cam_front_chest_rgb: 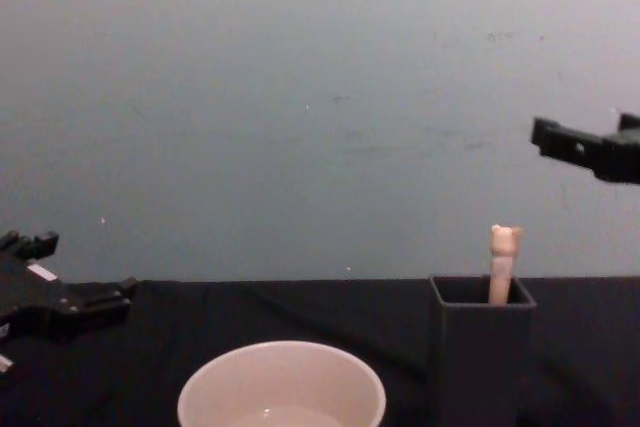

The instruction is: Pick up the stirring spoon with one hand, stir inside the cup, then place it back in its original position.

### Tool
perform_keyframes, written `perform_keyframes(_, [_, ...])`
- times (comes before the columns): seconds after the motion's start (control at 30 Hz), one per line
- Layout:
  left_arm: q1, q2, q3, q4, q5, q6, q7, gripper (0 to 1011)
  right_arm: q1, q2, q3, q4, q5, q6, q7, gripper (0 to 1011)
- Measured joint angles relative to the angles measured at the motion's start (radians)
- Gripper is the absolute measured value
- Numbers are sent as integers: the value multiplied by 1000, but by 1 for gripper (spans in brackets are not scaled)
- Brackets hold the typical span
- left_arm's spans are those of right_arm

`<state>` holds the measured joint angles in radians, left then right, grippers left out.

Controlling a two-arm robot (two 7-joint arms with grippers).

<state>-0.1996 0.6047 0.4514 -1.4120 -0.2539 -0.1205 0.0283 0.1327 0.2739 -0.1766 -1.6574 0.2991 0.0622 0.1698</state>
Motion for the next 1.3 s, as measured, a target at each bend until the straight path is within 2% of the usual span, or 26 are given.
perform_keyframes(0.33, [0,0,0,0,0,0,0,1001,-19,-16,12,92,-62,59,-34,1002])
perform_keyframes(0.73, [0,0,0,0,0,0,0,1001,-38,-38,2,143,-109,115,-36,1003])
perform_keyframes(1.3, [0,0,0,0,0,0,0,1001,-38,-37,2,143,-109,115,-35,1002])
